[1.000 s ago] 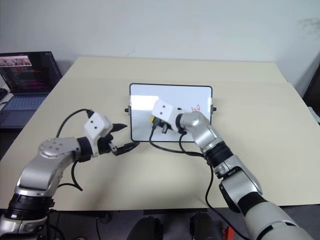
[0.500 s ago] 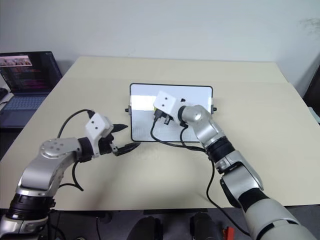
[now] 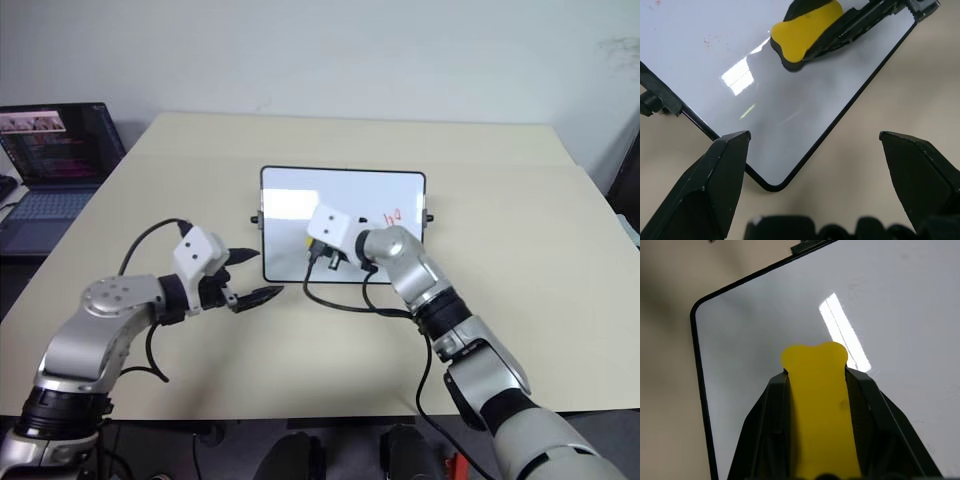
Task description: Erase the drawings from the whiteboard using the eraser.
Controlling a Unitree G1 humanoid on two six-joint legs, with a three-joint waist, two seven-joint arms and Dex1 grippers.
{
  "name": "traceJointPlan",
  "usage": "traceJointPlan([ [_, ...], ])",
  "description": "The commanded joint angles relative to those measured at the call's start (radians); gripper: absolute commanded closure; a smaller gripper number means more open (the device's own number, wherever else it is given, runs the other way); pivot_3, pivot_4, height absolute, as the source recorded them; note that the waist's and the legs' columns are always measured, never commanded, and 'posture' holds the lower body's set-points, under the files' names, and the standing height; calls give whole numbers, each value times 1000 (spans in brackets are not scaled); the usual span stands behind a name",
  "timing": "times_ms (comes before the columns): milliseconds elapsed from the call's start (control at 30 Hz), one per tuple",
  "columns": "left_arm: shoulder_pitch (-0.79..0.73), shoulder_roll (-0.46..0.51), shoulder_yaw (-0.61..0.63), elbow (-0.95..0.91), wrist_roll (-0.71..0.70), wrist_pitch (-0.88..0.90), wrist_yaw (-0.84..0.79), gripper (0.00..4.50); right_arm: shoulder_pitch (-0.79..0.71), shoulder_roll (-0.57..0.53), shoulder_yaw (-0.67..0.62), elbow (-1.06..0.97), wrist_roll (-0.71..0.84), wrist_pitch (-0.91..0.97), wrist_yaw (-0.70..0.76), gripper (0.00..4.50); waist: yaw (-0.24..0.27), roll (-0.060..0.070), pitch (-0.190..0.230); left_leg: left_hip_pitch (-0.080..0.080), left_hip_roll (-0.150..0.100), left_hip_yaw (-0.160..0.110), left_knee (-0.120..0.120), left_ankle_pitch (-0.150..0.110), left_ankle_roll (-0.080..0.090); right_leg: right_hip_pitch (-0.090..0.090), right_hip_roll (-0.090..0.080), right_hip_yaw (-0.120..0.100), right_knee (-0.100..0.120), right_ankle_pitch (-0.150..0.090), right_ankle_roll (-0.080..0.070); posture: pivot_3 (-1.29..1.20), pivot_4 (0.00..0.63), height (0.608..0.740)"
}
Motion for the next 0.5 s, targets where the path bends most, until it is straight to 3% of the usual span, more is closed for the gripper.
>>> traceJointPlan([
  [33,-38,-20,9,3,-11,-48,0,0,32,10,-92,-198,114,145,32,3303,0,0,0,-1,0,0,0,0,0,-1,0,-1,-1,0,0,0,150,740],
  [267,-95,-64,-12,41,-10,-80,-11,0,139,-48,-229,-607,234,411,-18,3303,1,0,0,-8,0,0,-2,-1,0,-5,0,0,-5,0,1,0,150,740],
  [500,-105,-55,-15,78,-8,-93,-39,0,380,-174,-292,-899,256,538,-88,3303,0,0,0,-7,-1,0,-1,-1,0,-5,-1,0,-5,-1,1,0,150,740],
])
